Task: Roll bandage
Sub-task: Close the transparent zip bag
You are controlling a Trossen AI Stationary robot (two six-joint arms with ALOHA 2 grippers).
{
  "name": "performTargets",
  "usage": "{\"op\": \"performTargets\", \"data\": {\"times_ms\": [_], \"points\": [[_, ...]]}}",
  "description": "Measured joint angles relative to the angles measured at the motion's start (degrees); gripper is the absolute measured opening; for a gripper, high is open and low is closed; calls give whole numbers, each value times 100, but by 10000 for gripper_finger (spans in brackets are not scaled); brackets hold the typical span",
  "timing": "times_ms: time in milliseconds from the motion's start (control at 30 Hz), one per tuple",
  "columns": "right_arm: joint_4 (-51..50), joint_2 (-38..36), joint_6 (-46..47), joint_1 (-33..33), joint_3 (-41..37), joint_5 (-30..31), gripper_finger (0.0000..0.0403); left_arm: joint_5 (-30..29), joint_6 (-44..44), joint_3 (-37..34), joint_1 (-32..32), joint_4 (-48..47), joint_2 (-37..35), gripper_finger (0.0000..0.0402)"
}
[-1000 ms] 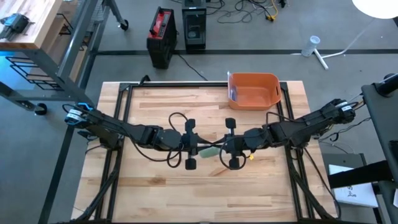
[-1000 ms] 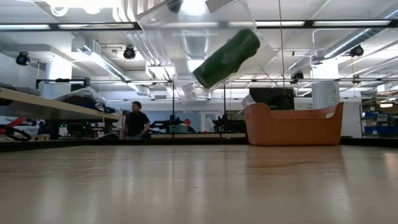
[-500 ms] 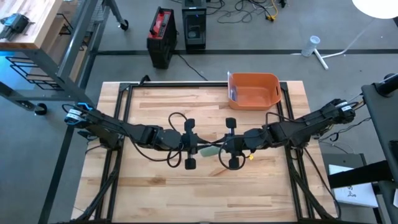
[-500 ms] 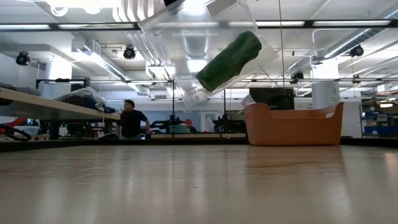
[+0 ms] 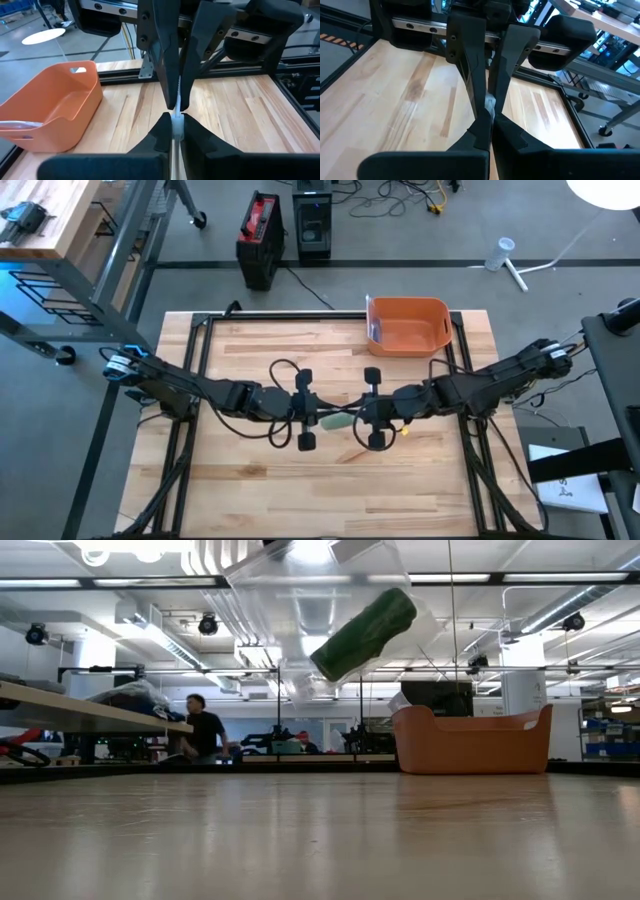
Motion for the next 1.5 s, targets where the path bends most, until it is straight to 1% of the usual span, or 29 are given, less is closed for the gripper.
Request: {"op": "performTargets", "data": {"times_ms": [167, 367, 567, 733, 867, 967, 1100, 1200, 1333, 1400, 1500], "points": [[-58, -63, 0, -2, 0, -7, 0, 19, -29, 11, 0, -75, -48, 19], [-208, -87, 55, 0, 0, -11, 0, 23, -48, 11, -10, -296, -104, 9], [-271, -101, 50, 4, 0, -15, 0, 77, -50, 11, -15, -375, -118, 12], [-326, -242, 78, 11, 0, -23, 1, 162, -123, -15, -20, -661, -175, 12], [-348, -247, 87, 10, 2, -86, 1, 165, -153, -13, -20, -604, -181, 12], [-263, -221, 85, 9, 0, -298, 3, 167, -153, -13, -20, -602, -181, 12], [-65, -125, 6, 22, 0, -368, 34, 167, -153, -13, -20, -558, -181, 12], [179, -122, 4, 15, 0, -339, 71, 207, -155, -13, -20, -556, -181, 12], [211, -116, 3, 14, 0, -273, 117, 290, -154, -11, -20, -523, -181, 12], [217, -116, 27, 13, 0, -273, 131, 292, -155, -11, -20, -500, -181, 12], [248, -60, 147, -20, 0, -272, 138, 294, -151, -9, -20, -452, -181, 11]]}}
